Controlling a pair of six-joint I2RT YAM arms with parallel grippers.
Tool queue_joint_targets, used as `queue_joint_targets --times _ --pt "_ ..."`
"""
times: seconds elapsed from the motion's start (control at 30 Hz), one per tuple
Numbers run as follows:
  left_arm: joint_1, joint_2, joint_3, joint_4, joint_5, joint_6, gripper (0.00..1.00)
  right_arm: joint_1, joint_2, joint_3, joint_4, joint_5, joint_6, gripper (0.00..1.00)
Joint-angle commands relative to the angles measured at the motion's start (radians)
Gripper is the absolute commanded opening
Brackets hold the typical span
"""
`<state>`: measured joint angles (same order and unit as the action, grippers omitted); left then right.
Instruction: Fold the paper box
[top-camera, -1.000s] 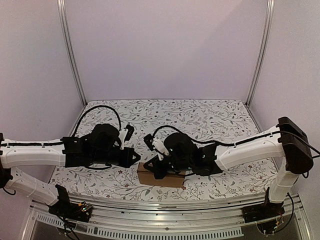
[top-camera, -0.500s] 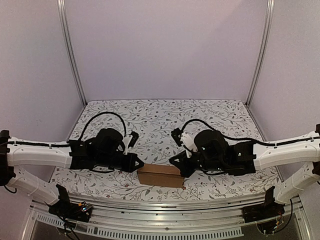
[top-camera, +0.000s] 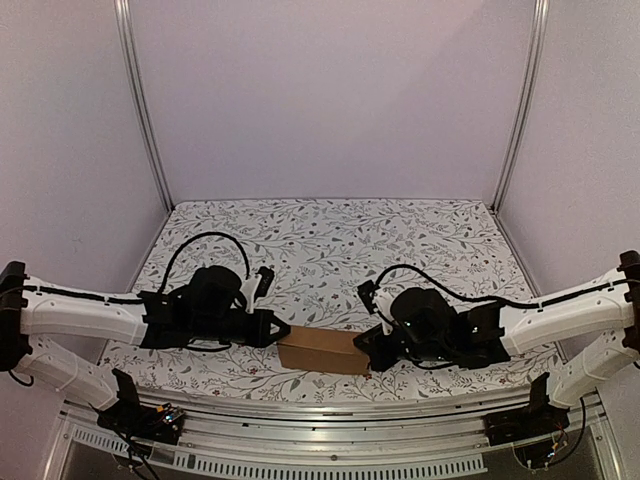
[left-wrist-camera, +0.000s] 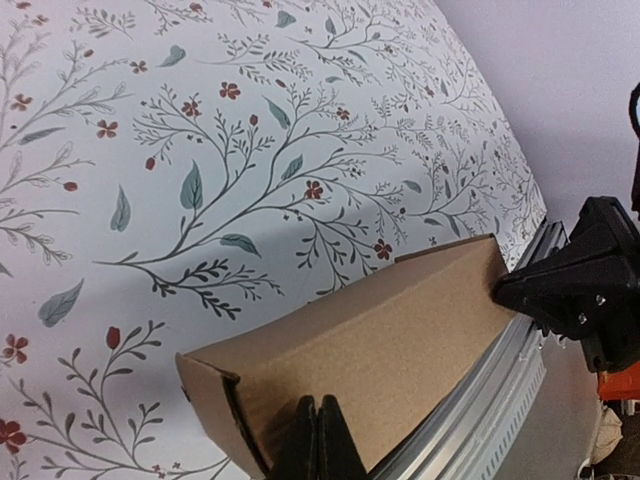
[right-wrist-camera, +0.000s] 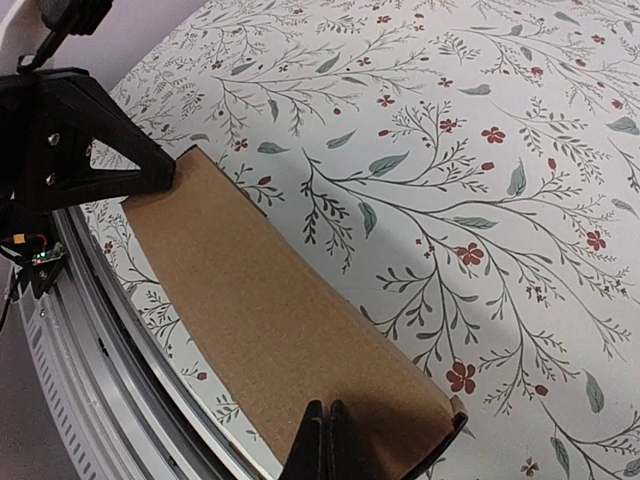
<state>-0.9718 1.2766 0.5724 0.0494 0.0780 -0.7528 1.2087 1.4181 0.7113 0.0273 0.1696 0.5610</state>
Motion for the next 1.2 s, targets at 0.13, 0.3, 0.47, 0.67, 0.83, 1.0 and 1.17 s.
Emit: queue_joint_targets --times 0.13,0.3,0.47,0.67,0.83,1.0,1.17 --pt "0.011 0.039 -0.048 -0.076 0.008 -0.016 0.00 0.000 -0.027 -0.001 -0.119 0.028 0.016 0.00" --pt "0.011 0.032 -0.045 -0.086 0.003 -0.015 0.00 0.002 -0.116 0.040 -0.198 0.042 -0.012 0.00" --pt "0.012 0.030 -0.043 -0.090 0.002 -0.011 0.00 0.002 -0.144 0.003 -0.212 0.038 0.010 0.00" --pt "0.011 0.033 -0.007 -0.118 0.013 0.008 0.00 0.012 -0.068 -0.037 -0.195 0.021 0.046 0.00" --pt "0.012 0.029 0.023 -0.157 0.012 0.031 0.00 0.011 -0.071 -0.042 -0.201 0.035 0.045 0.00" --pt "0.012 0.019 0.035 -0.171 0.012 0.033 0.00 0.012 -0.124 -0.010 -0.236 0.070 0.017 0.00" --pt "0.011 0.003 0.115 -0.242 0.006 0.067 0.00 0.011 -0.143 0.041 -0.274 0.083 -0.021 0.00"
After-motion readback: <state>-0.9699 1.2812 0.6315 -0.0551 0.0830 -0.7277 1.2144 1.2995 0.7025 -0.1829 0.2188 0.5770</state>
